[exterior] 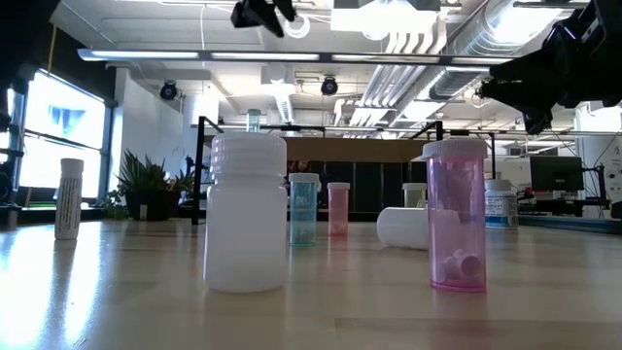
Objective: Pick and place medicine bottles onto shelf by color
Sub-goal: Put the yellow pill bottle on the shelf
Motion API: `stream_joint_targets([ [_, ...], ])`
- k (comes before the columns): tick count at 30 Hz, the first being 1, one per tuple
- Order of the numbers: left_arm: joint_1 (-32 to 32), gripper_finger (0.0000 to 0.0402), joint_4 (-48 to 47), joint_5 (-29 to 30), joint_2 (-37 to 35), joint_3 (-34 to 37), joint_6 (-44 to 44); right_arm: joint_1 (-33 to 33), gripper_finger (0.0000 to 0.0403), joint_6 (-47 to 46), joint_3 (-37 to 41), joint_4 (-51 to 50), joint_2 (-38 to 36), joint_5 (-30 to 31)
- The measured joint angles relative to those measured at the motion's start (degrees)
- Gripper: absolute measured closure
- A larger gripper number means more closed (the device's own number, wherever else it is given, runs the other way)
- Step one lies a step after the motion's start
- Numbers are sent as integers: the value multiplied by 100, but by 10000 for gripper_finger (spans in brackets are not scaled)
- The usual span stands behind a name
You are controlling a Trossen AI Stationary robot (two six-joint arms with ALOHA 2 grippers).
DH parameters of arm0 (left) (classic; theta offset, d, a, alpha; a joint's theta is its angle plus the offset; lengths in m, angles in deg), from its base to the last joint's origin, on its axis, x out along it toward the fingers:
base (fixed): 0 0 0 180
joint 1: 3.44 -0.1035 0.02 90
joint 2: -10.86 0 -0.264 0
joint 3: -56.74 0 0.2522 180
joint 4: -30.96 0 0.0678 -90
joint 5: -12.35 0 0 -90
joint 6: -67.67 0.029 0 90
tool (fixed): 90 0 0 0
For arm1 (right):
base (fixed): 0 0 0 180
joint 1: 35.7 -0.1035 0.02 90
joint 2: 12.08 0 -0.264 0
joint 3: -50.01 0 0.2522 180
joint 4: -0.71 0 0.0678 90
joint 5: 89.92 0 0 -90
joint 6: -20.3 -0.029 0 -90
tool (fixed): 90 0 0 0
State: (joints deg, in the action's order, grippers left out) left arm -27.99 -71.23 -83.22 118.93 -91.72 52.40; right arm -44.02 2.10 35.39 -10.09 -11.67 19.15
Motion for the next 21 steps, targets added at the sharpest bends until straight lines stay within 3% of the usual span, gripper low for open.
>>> stream_joint_targets([
  [5,589,241,-1,70,-140,2,-213,1,247,-569,0,98,-2,-1],
  [21,2064,277,281,737,-157,2,-904,2,247,-730,-135,979,2,5],
])
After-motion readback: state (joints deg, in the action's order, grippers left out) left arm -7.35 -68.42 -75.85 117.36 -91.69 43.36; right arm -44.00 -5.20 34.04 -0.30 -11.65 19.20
